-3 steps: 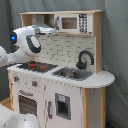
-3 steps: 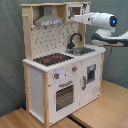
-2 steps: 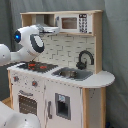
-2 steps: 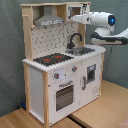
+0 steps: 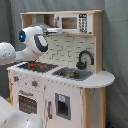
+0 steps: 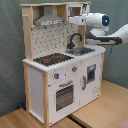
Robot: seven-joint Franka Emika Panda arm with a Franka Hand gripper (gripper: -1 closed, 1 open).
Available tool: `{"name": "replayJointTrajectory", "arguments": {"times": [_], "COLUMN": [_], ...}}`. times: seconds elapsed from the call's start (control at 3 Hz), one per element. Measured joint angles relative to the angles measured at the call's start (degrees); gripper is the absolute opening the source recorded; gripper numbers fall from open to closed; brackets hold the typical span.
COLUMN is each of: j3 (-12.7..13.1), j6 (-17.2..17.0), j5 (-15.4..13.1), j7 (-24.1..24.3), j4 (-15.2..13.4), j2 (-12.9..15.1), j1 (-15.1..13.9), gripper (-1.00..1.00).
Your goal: Play with the kitchen
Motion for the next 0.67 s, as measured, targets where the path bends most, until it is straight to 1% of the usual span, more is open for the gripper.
{"name": "replayJointTrajectory", "arguments": {"times": [0.33, 0.67], "j3": [1.6, 4.6], "j6": [-0.2, -1.3], "j5": [0.1, 0.1], "j7": [0.6, 1.4], "j4": [3.7, 7.2], "j2": [1.2, 3.0], "j1": [-3.9, -6.8], "gripper": [1.0, 1.0]}}
